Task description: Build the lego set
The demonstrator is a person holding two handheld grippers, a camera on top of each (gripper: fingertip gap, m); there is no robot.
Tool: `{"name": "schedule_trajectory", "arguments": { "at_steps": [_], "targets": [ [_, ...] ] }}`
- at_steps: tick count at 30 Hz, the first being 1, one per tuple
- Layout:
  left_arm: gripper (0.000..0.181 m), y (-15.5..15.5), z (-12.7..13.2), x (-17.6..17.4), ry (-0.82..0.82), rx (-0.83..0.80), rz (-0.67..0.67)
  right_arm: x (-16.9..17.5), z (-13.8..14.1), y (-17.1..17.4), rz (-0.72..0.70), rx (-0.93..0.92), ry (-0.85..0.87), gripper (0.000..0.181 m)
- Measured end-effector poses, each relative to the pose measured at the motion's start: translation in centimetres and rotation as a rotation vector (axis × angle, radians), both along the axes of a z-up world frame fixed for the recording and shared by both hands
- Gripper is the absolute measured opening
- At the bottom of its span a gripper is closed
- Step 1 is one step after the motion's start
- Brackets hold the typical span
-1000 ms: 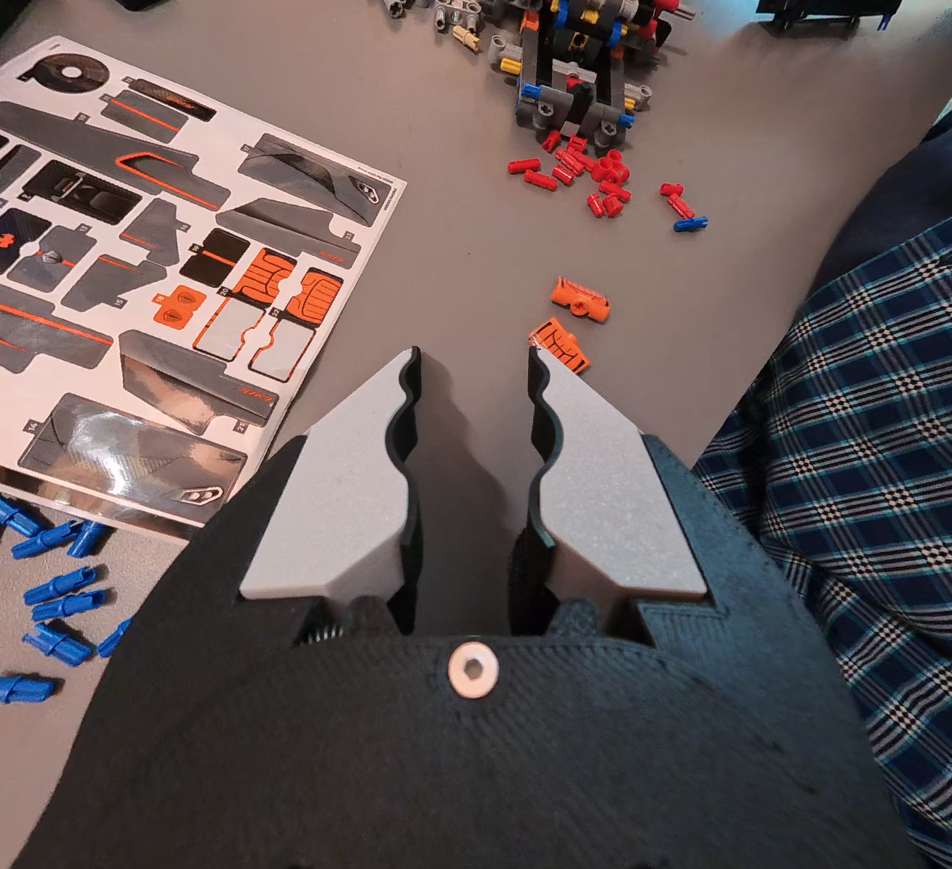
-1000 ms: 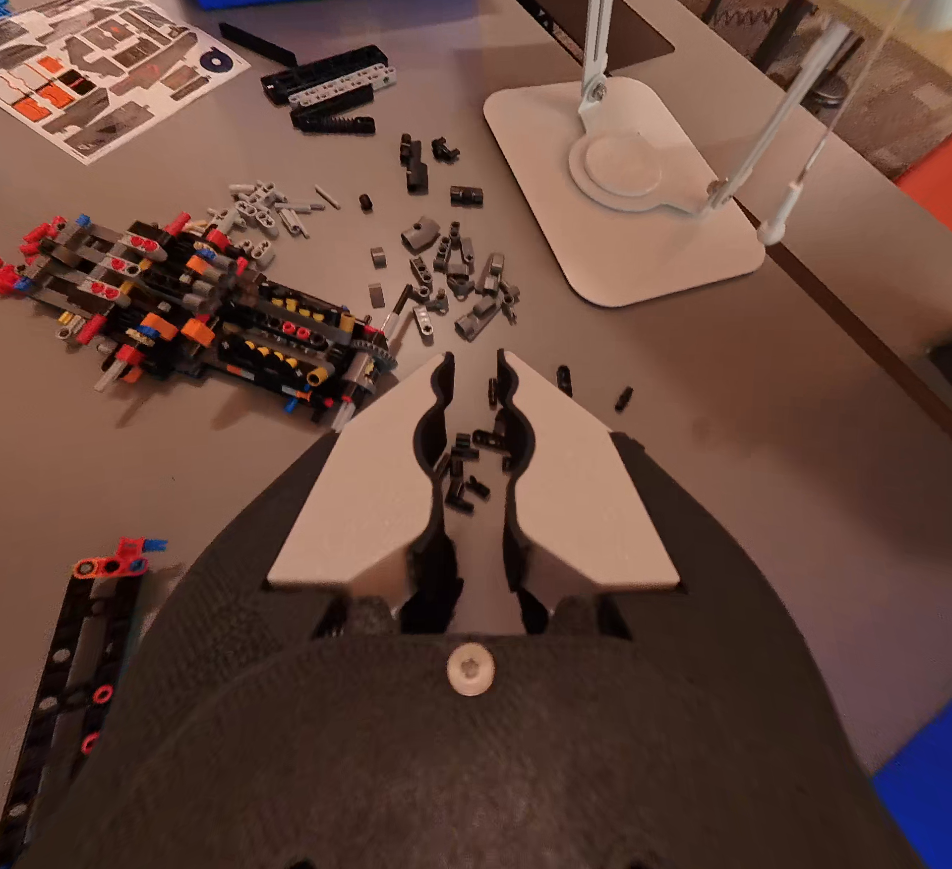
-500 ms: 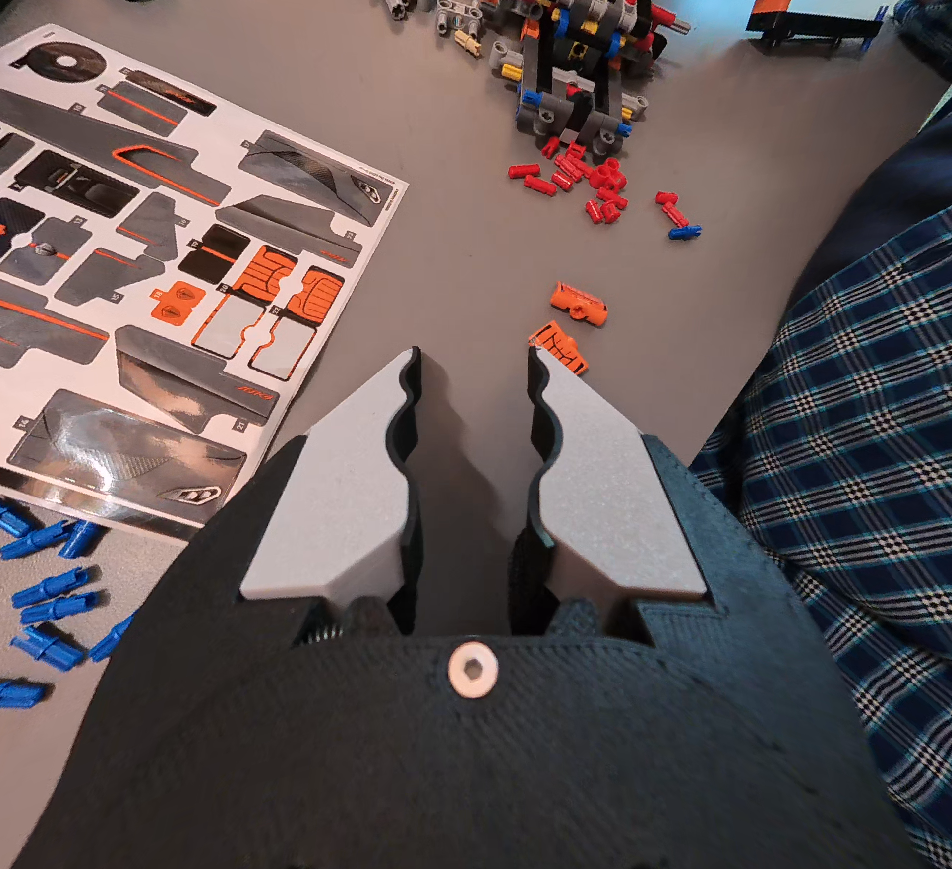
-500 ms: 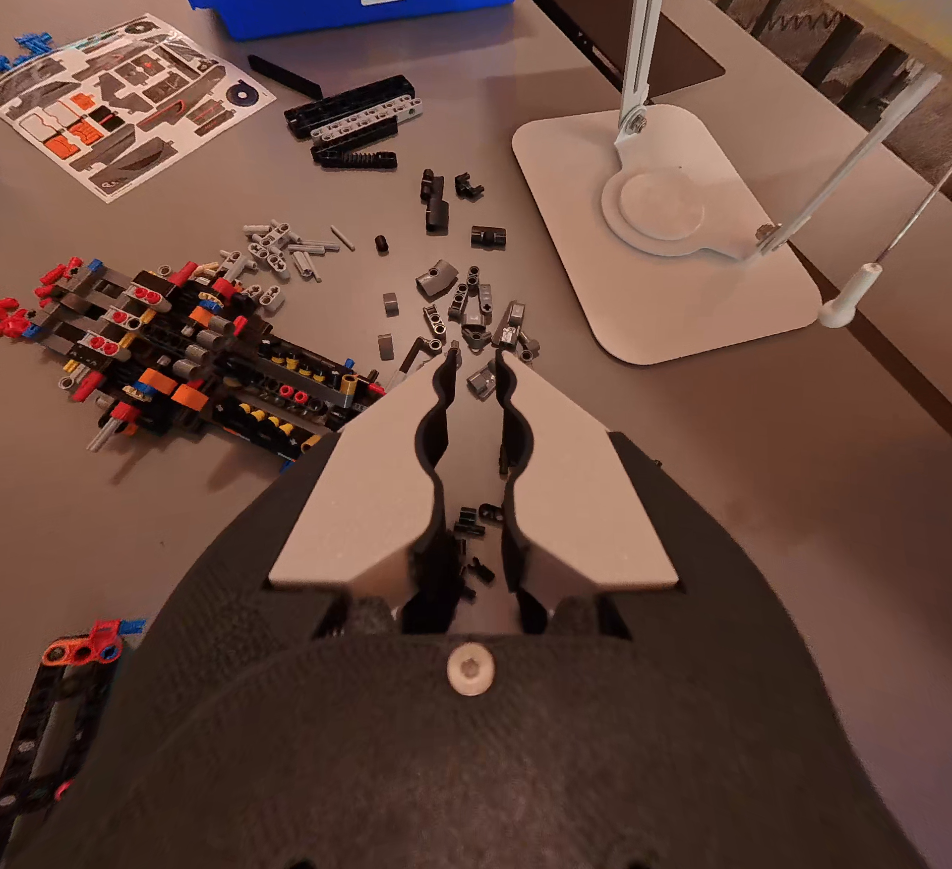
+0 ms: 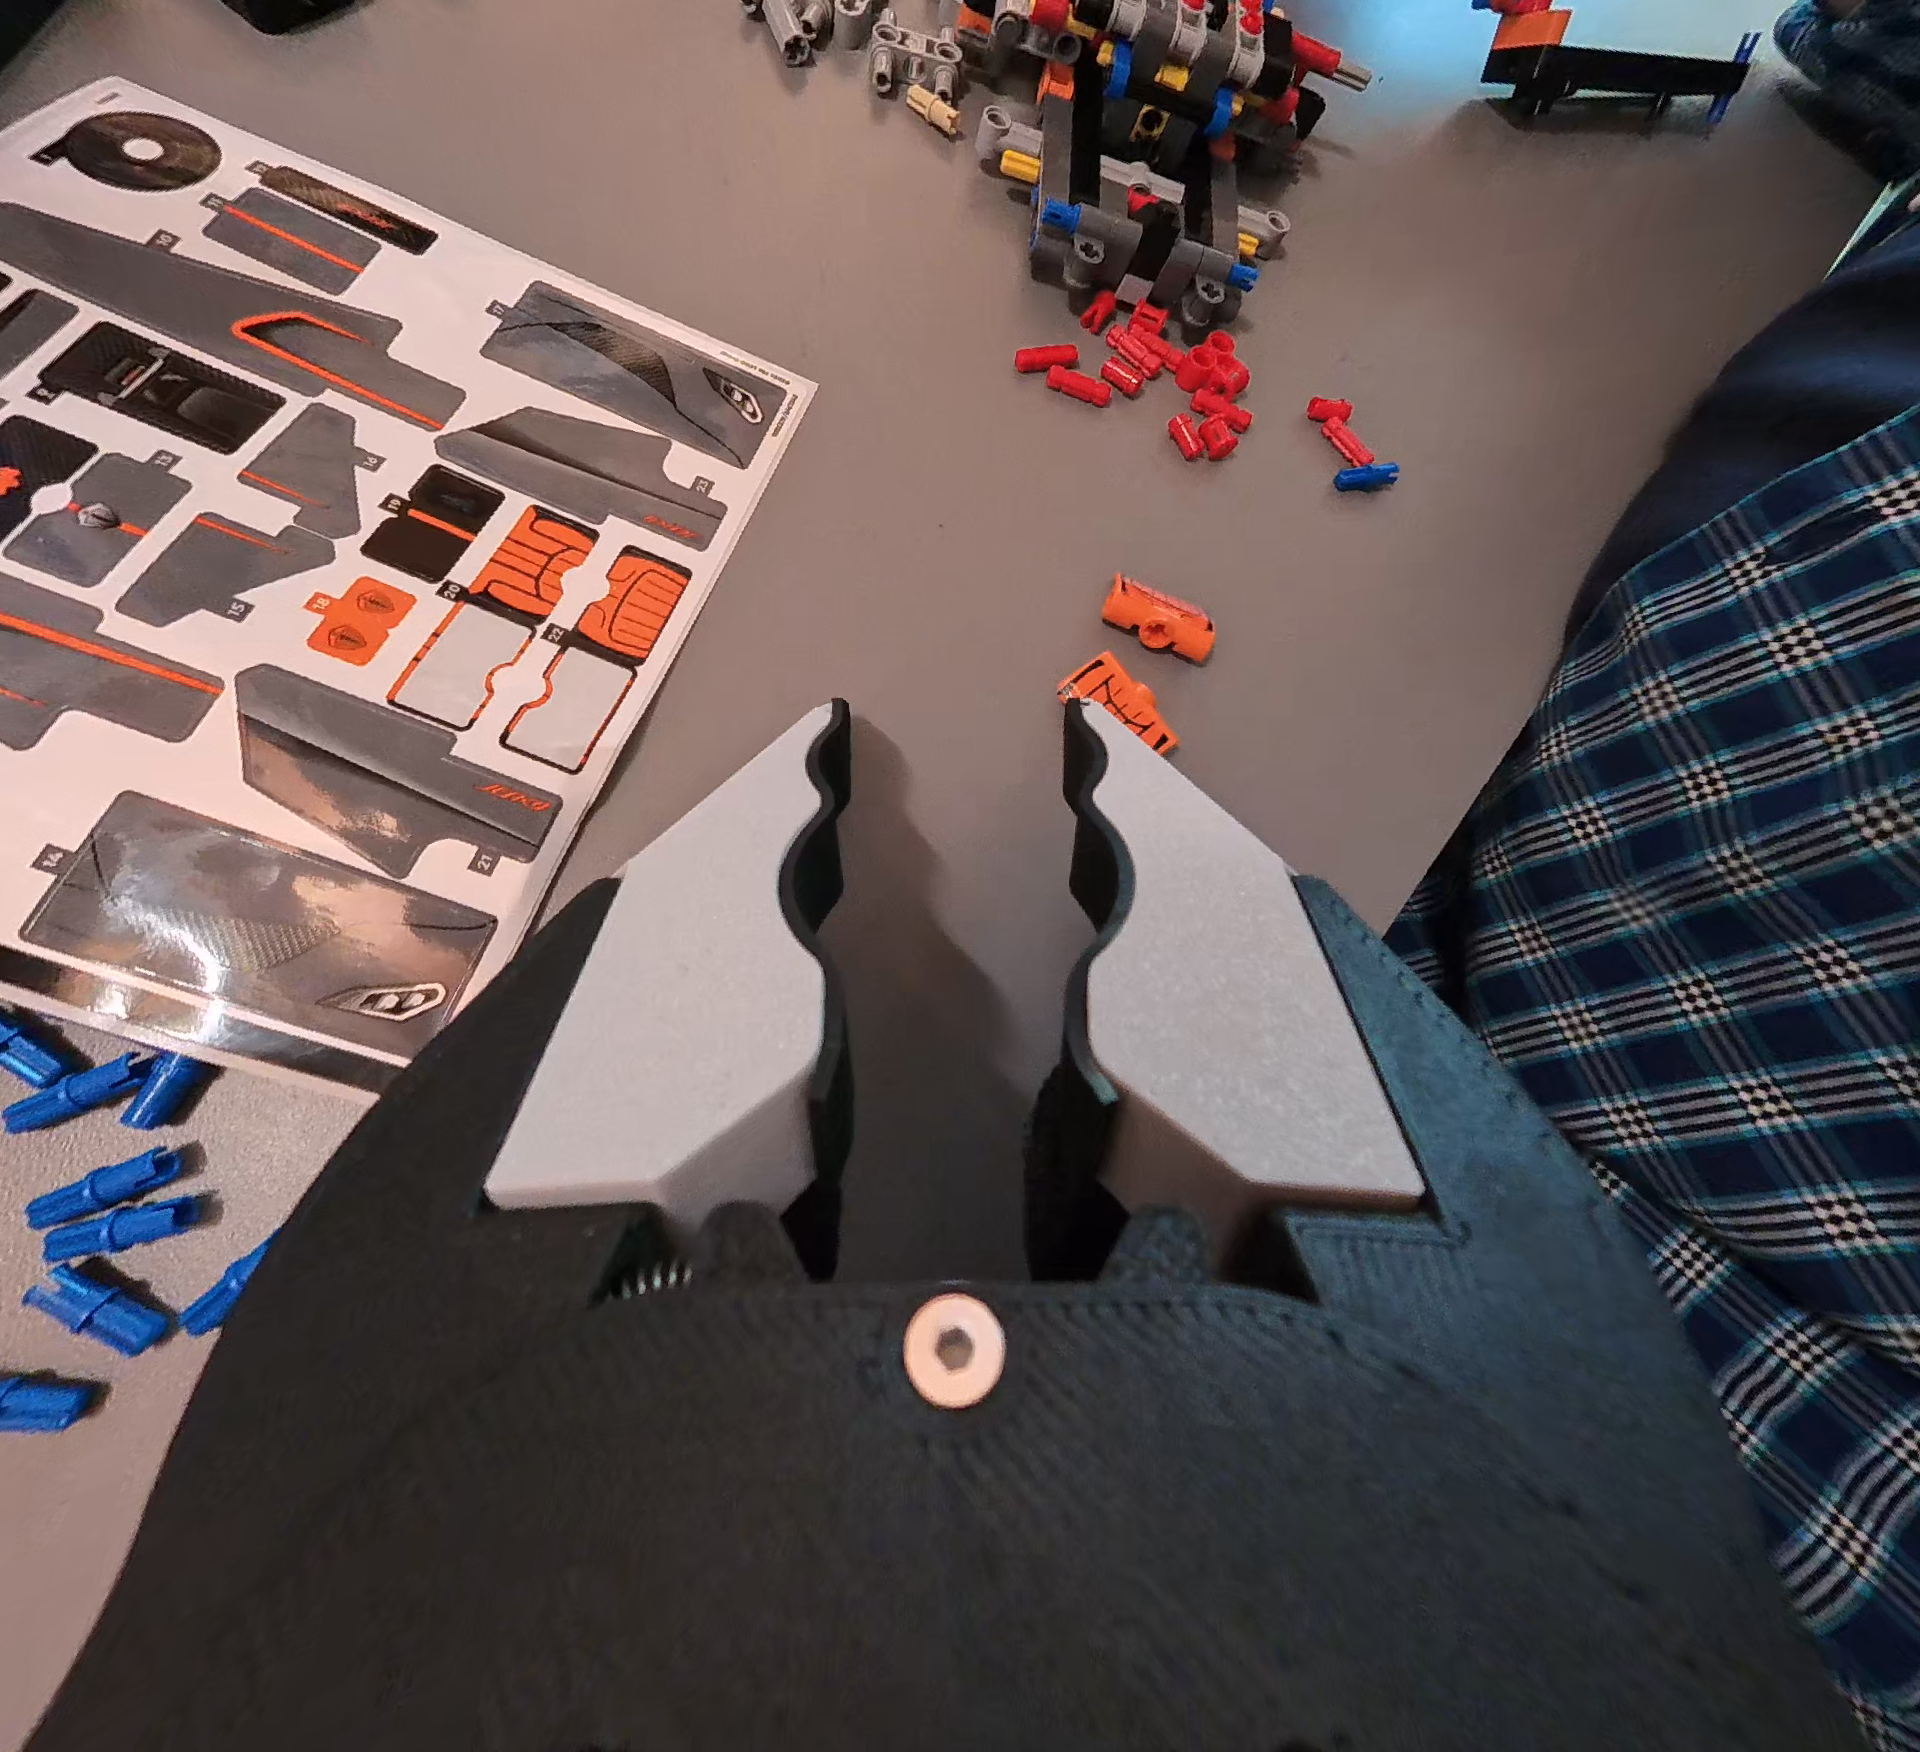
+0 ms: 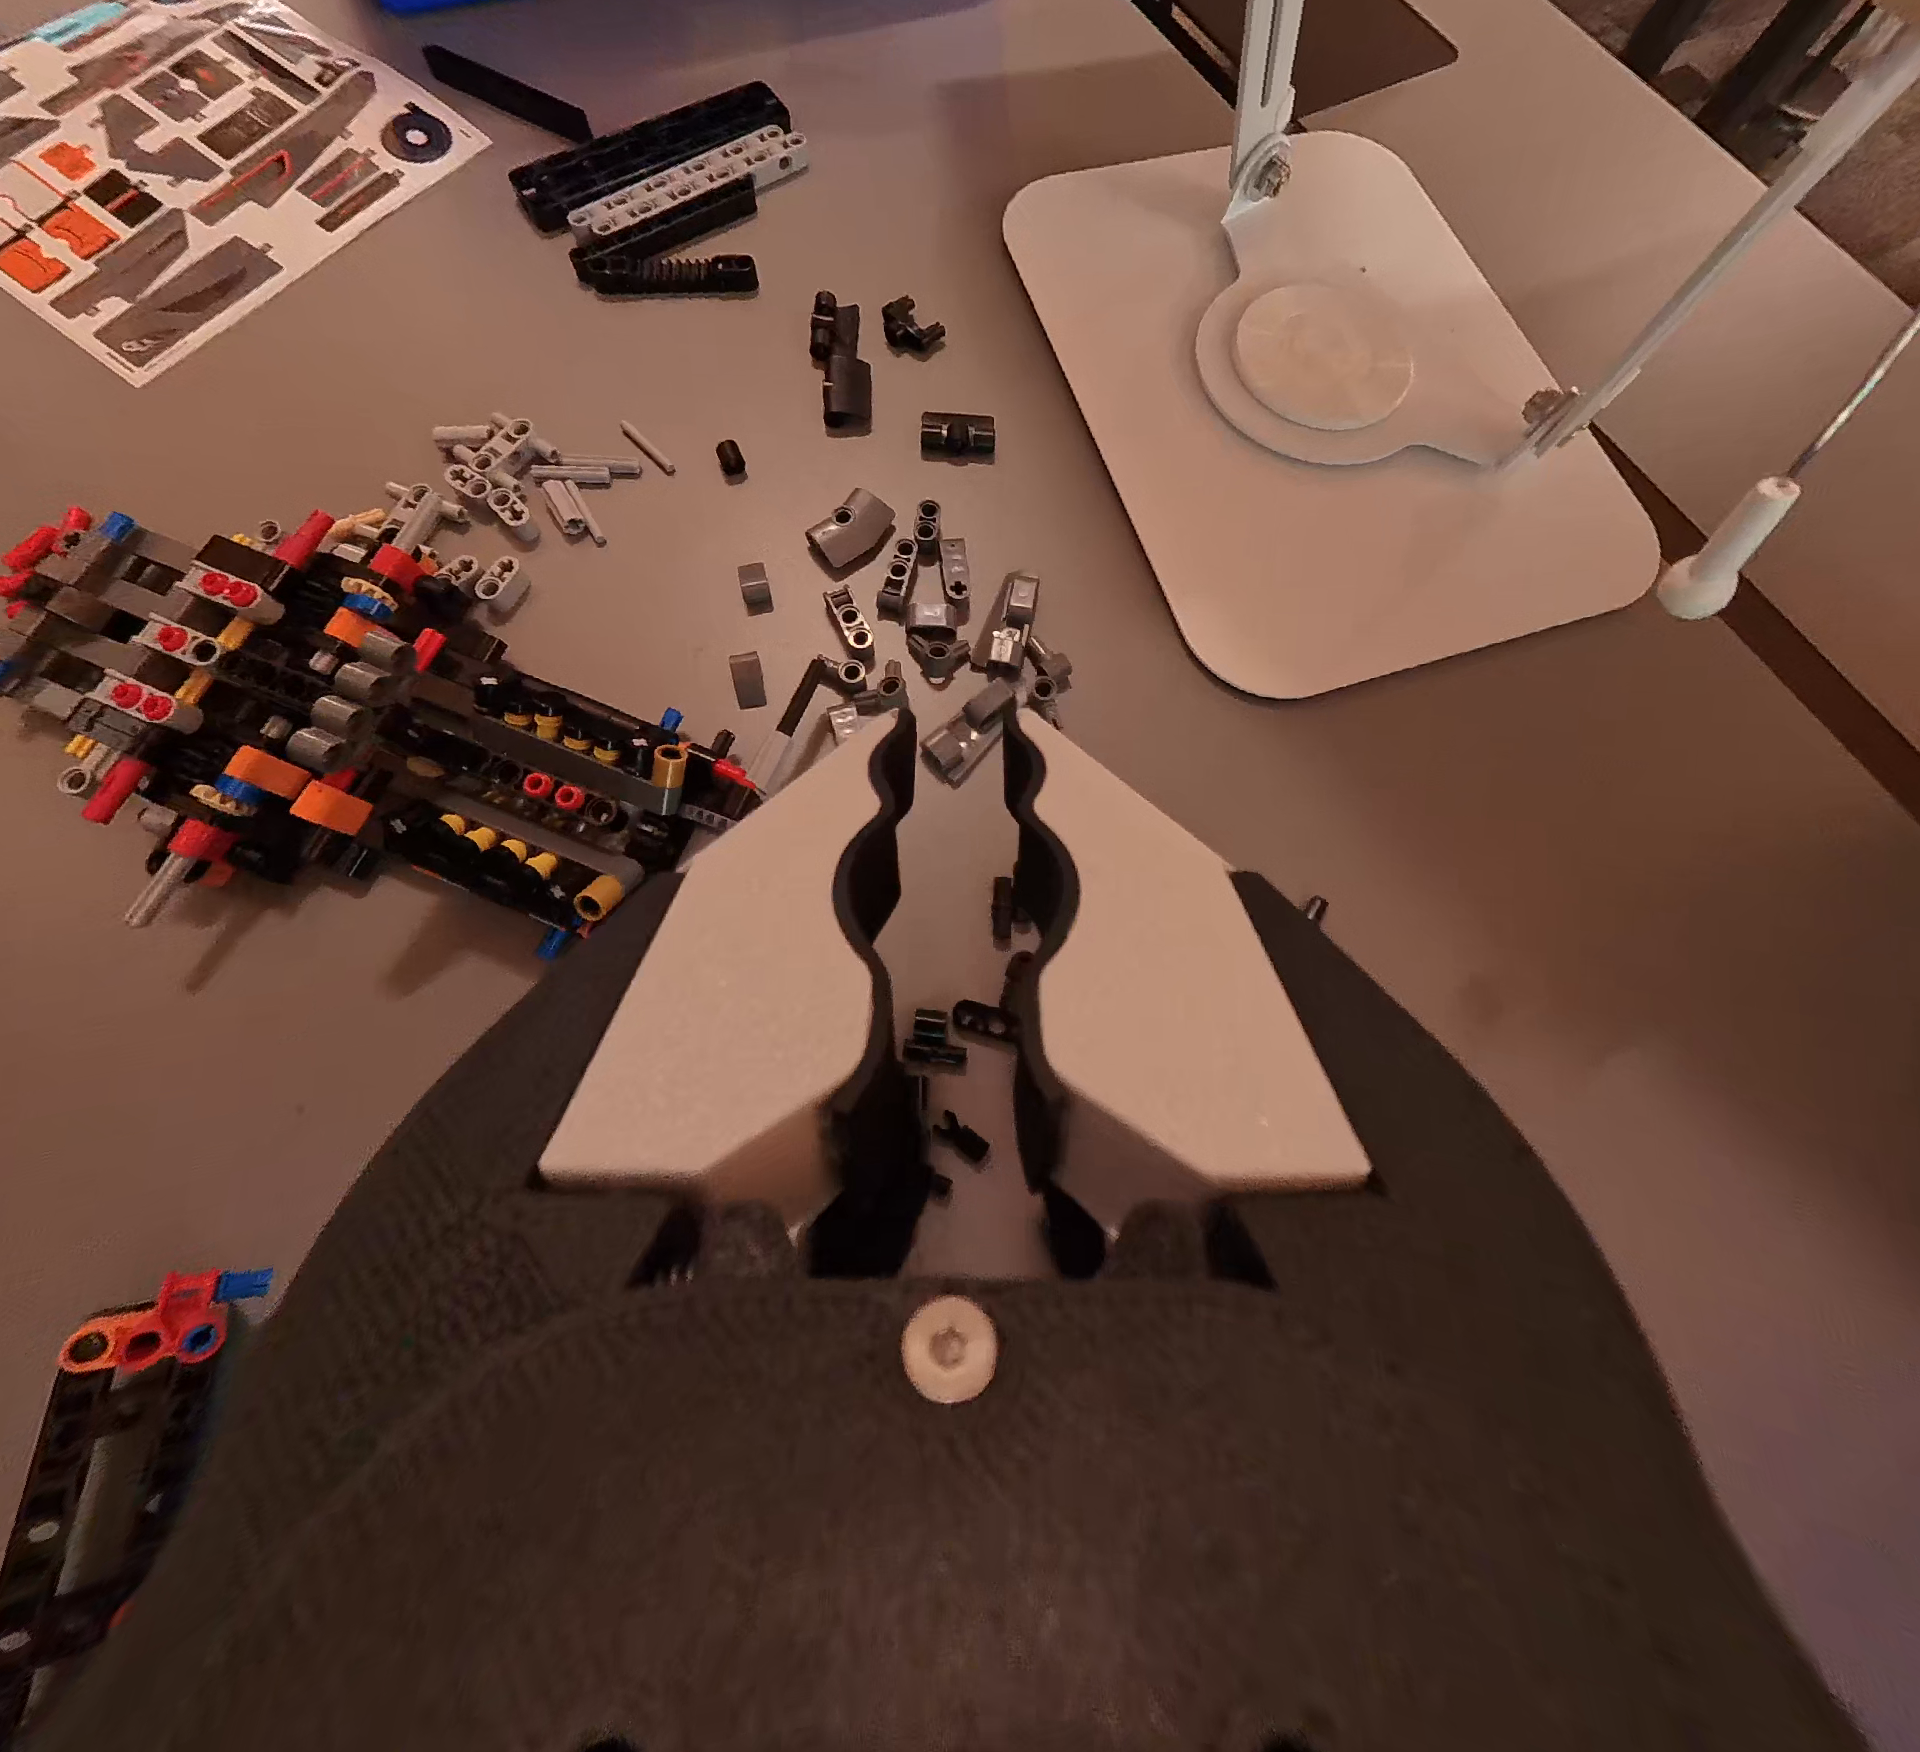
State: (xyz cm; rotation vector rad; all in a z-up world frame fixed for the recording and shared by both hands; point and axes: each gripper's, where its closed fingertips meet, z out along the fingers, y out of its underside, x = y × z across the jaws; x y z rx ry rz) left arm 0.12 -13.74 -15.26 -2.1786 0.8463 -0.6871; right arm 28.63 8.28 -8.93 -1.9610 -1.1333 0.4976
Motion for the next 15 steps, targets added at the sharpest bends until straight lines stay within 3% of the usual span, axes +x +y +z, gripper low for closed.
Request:
{"name": "schedule_trajectory", "arguments": {
  "at_steps": [7,15],
  "targets": [
    [0.041,-0.1,0.1,0.1,-0.006,0.008,-0.006,1.5,-1.1,1.0,-0.065,-0.043,-0.077,0.021],
    [0.041,-0.1,0.1,0.1,-0.011,0.002,-0.009,1.2,-3.6,0.5,0.030,-0.103,-0.139,0.020]
  ]
}}
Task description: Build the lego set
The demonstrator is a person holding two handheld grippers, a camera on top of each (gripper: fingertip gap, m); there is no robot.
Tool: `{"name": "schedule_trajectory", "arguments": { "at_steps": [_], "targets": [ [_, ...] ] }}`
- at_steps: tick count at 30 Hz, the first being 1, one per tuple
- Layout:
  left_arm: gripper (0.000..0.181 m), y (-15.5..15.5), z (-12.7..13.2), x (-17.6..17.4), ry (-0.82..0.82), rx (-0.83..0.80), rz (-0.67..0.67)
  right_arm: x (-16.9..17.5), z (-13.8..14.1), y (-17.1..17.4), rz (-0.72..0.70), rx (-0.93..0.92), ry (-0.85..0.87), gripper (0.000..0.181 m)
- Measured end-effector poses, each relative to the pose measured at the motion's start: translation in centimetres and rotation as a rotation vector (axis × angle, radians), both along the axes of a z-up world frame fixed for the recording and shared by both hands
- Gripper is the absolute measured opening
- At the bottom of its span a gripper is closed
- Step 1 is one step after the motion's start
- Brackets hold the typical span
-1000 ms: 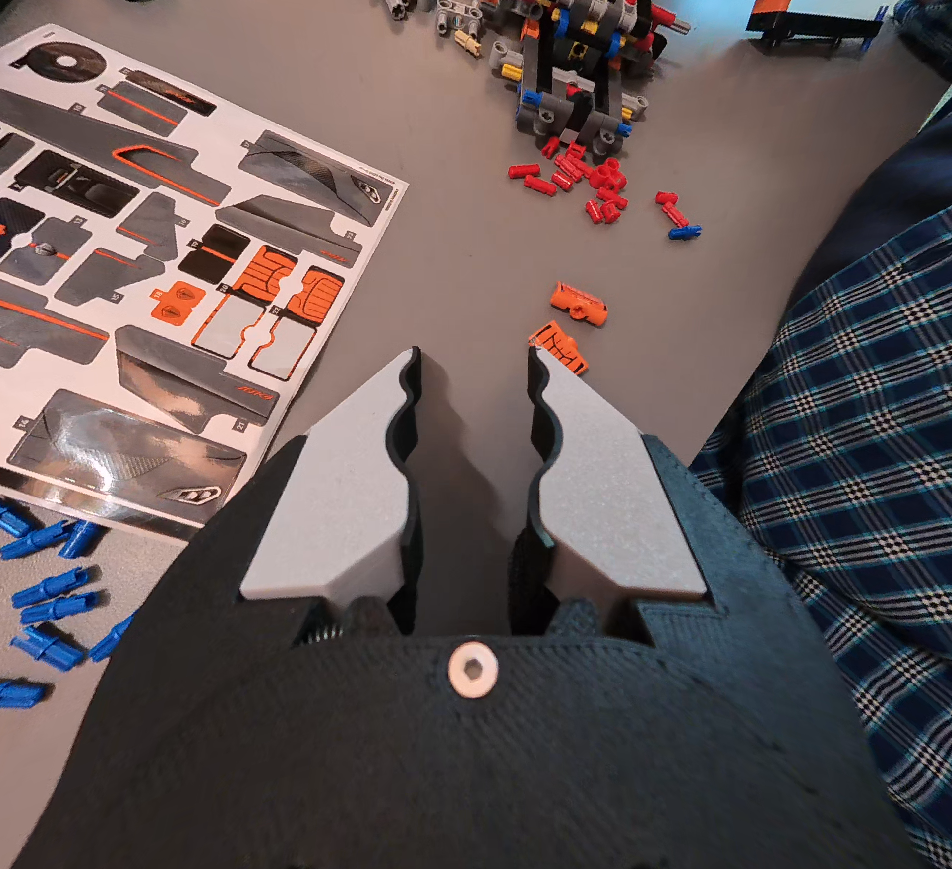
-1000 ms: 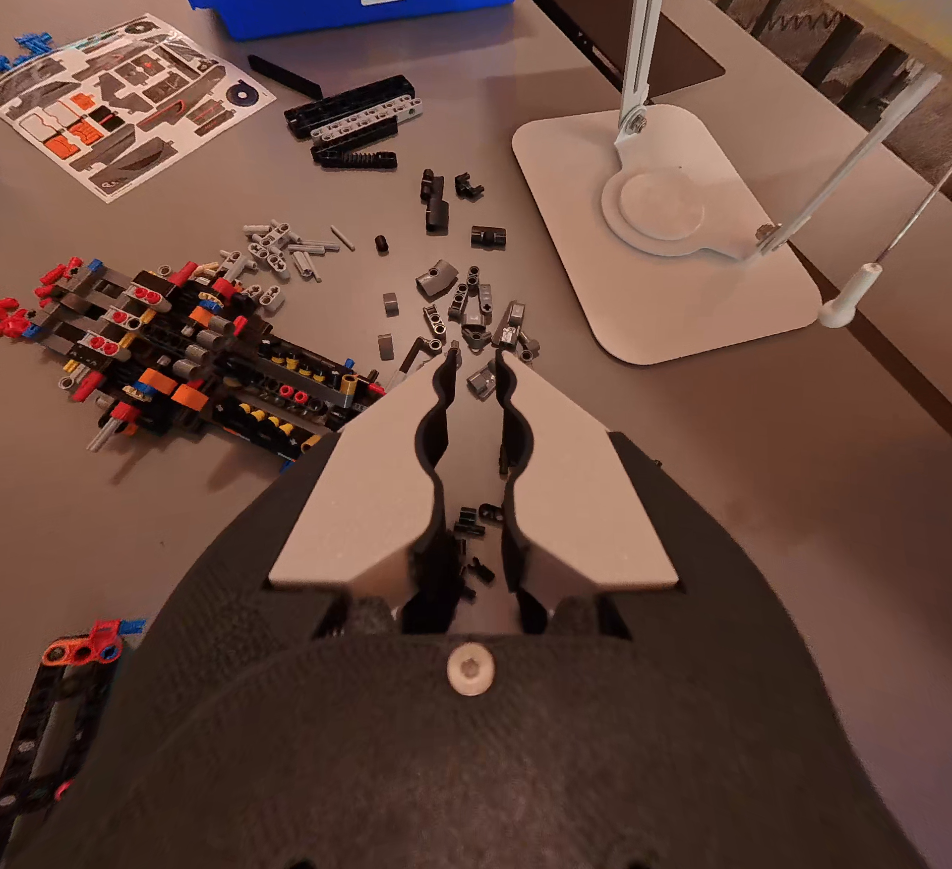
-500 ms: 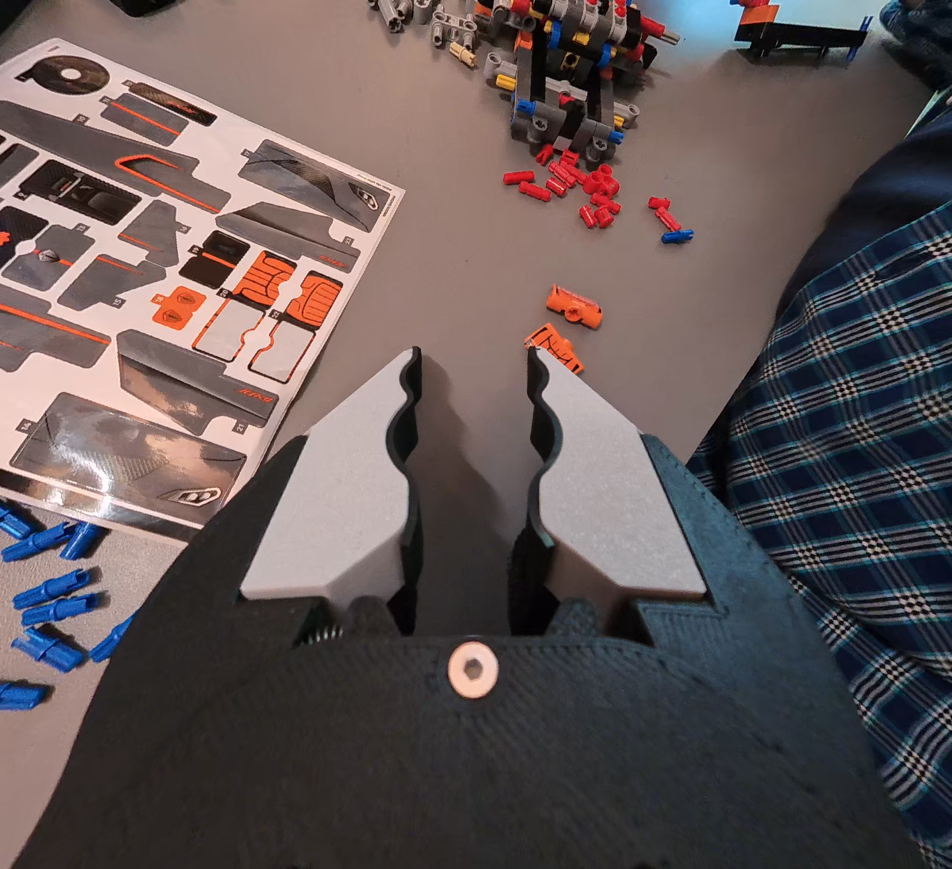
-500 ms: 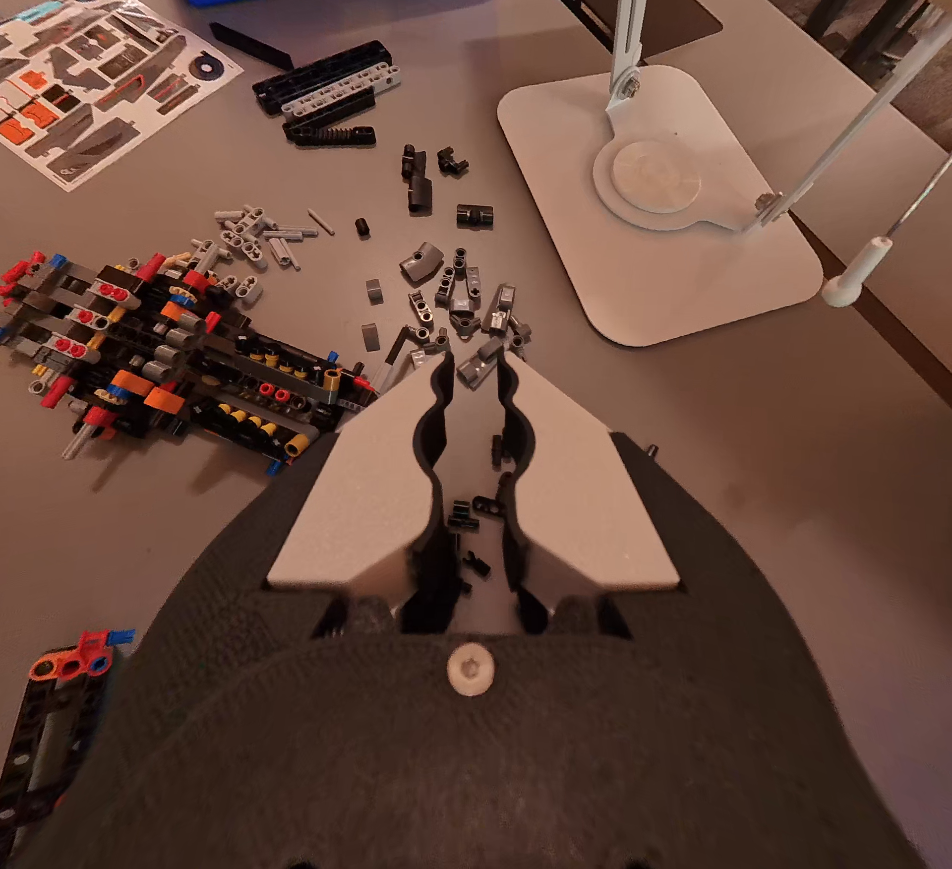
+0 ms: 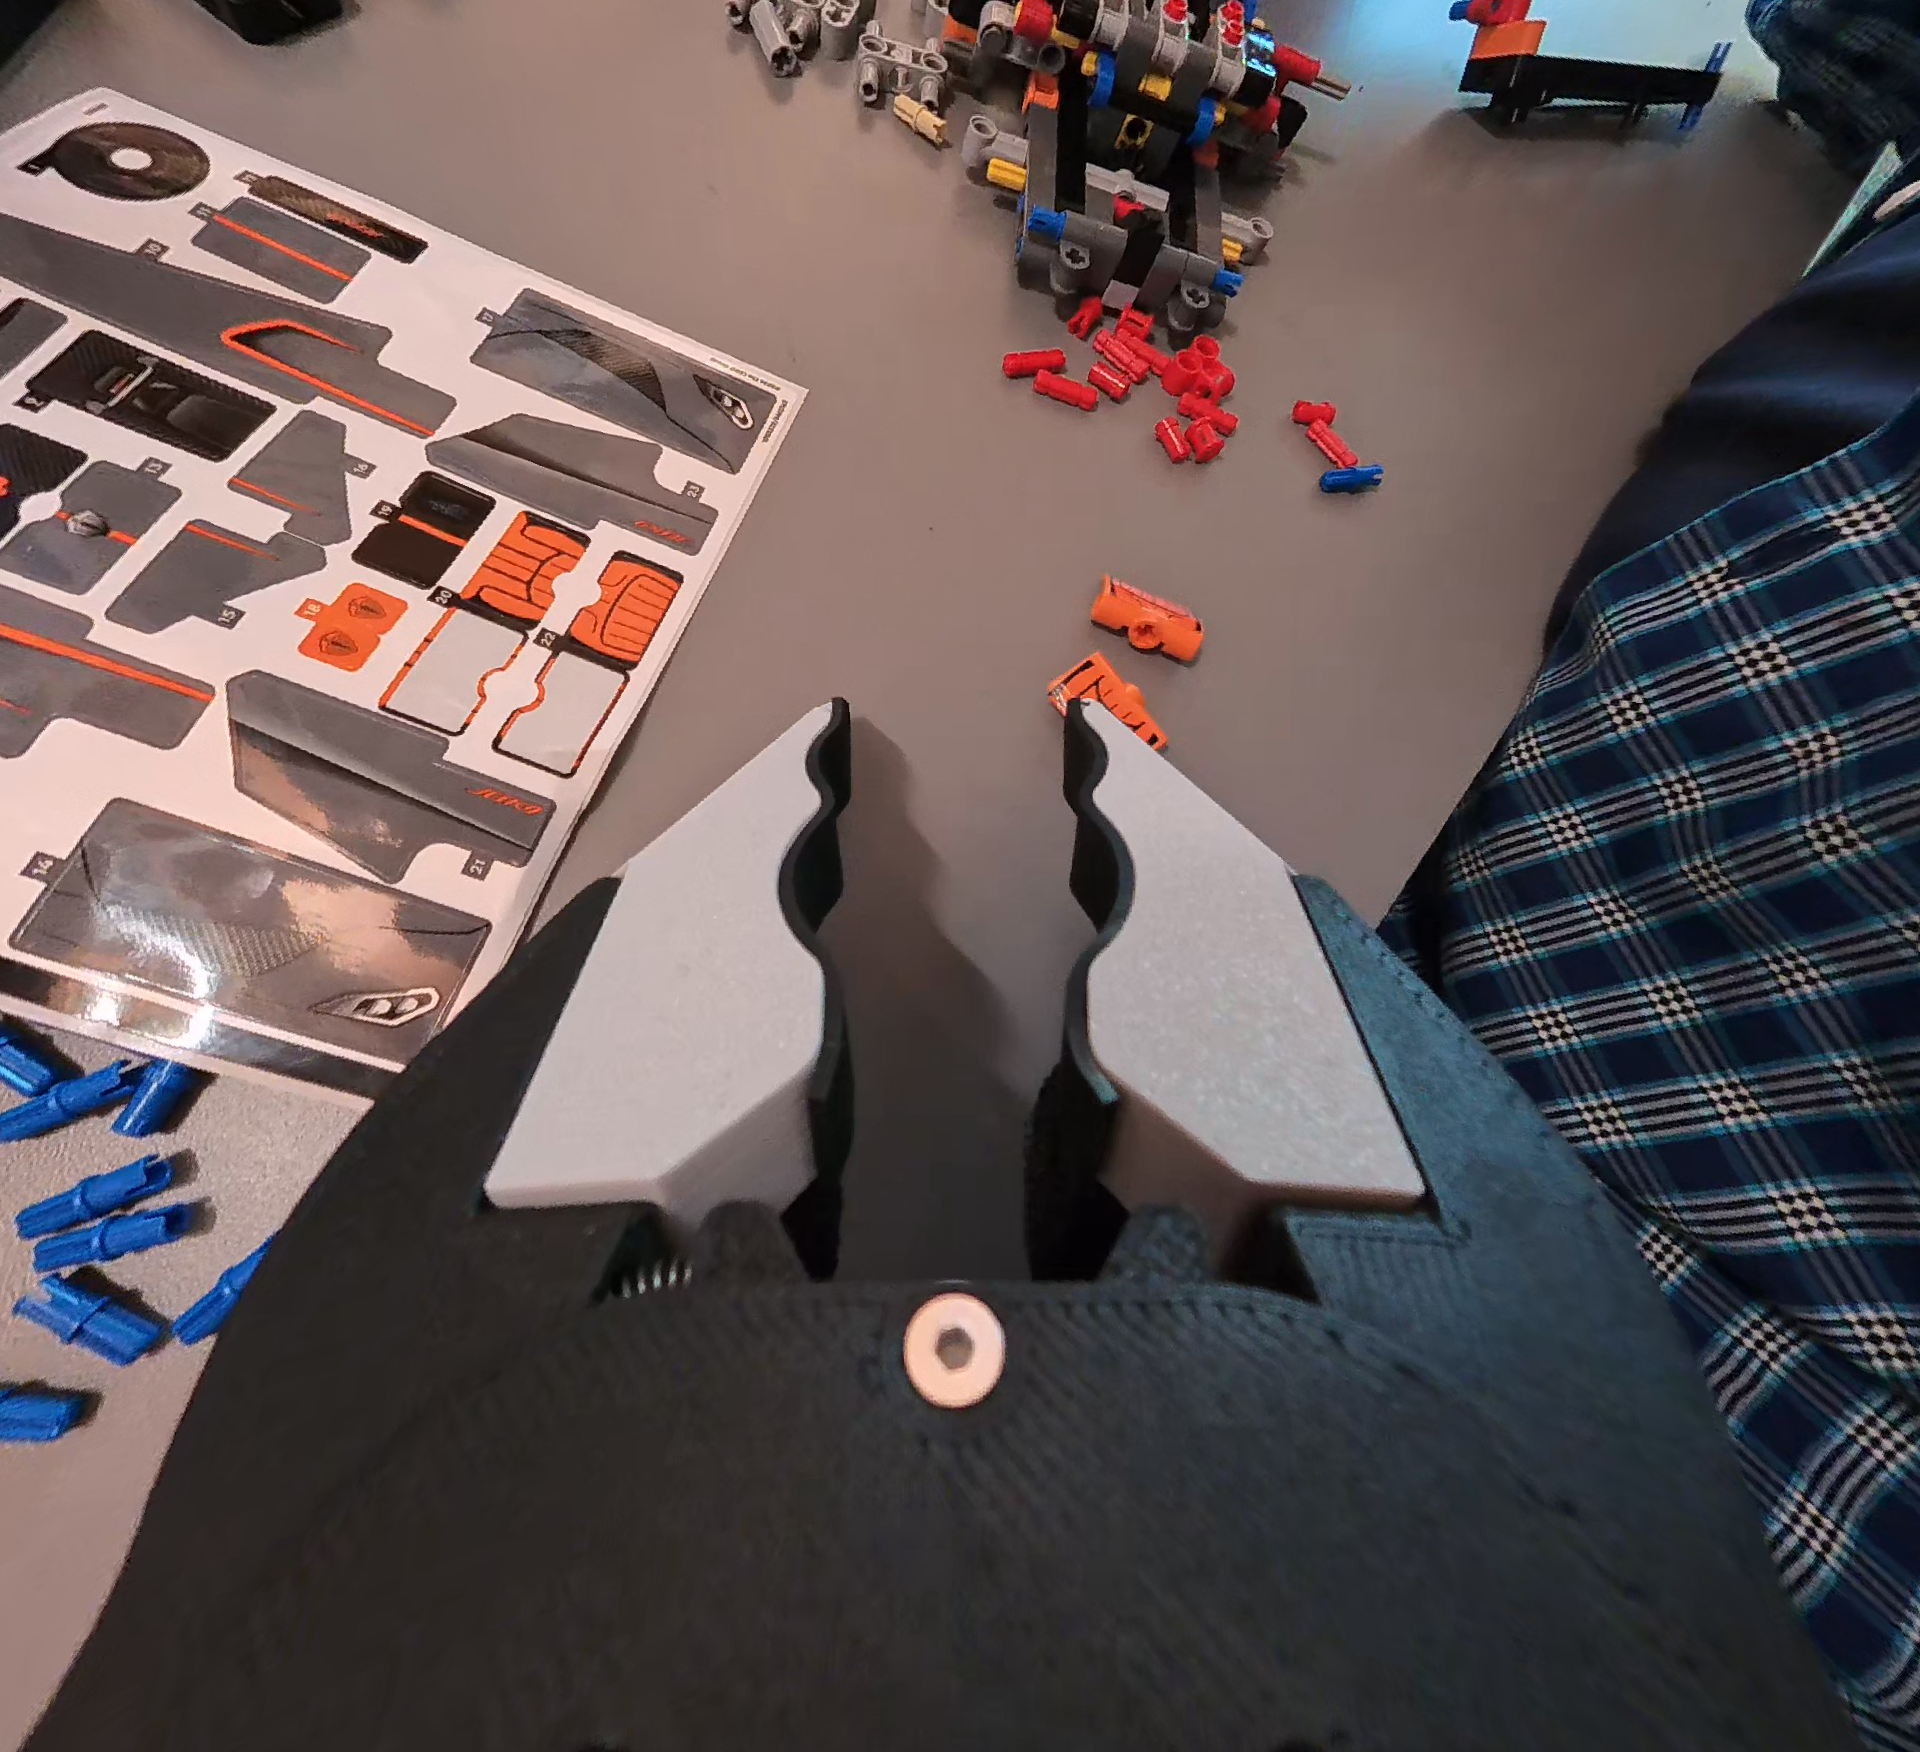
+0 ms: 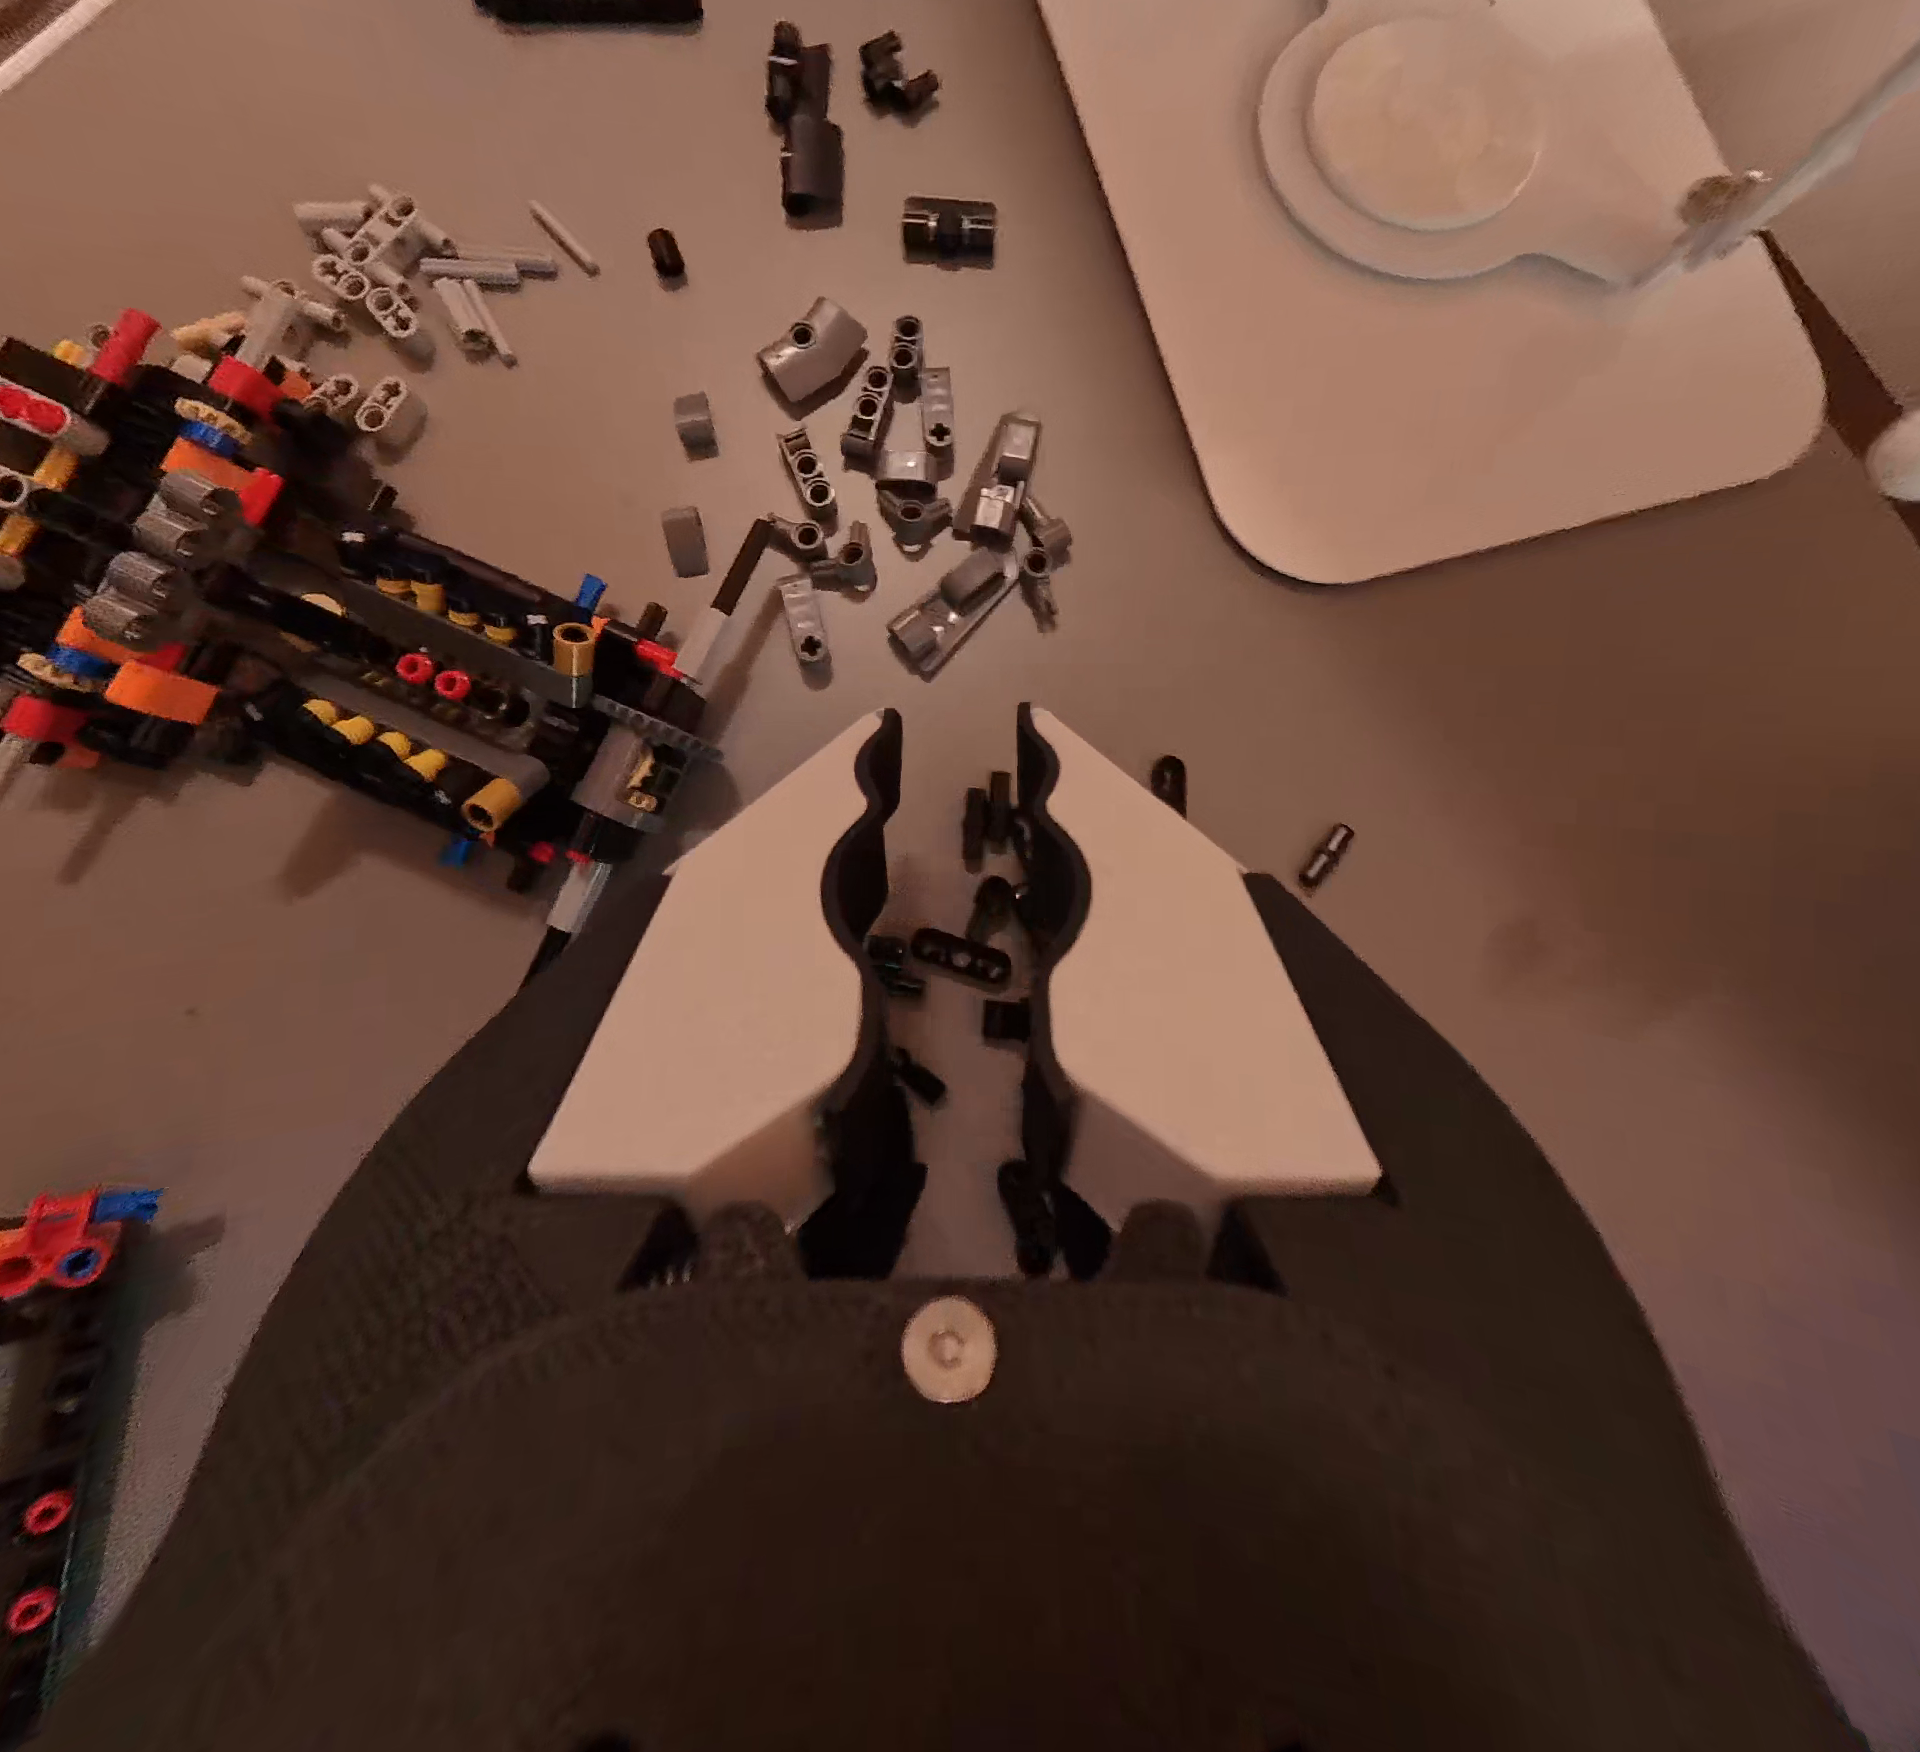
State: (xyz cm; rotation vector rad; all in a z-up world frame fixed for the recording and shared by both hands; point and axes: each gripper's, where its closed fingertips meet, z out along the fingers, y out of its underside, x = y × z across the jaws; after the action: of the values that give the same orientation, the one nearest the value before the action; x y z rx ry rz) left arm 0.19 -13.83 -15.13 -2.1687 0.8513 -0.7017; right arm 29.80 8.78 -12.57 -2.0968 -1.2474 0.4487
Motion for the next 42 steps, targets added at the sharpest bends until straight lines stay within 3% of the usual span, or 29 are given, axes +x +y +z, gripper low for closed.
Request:
{"name": "schedule_trajectory", "arguments": {
  "at_steps": [8,15,23,28,35,42],
  "targets": [
    [0.041,0.0,0.0,0.0,0.000,-0.003,0.001,-2.3,-1.8,0.2,0.092,-0.006,-0.064,0.017],
    [0.041,0.0,0.1,0.0,-0.007,-0.003,-0.002,-1.4,-1.3,2.4,0.013,-0.017,-0.043,0.016],
    [0.041,-0.1,0.1,0.0,-0.008,-0.001,-0.004,-2.3,-2.7,3.7,0.047,-0.022,-0.094,0.016],
    [0.041,-0.1,0.1,0.0,-0.012,-0.003,-0.005,-2.8,-2.1,4.2,0.063,-0.015,-0.083,0.013],
    [0.041,-0.1,0.1,0.0,-0.015,-0.004,-0.006,-4.7,-0.6,2.1,0.188,-0.022,-0.055,0.011],
    [0.041,-0.1,0.2,0.1,-0.013,0.000,-0.009,-5.8,-1.2,0.7,0.265,-0.048,-0.101,0.008]
  ]
}}
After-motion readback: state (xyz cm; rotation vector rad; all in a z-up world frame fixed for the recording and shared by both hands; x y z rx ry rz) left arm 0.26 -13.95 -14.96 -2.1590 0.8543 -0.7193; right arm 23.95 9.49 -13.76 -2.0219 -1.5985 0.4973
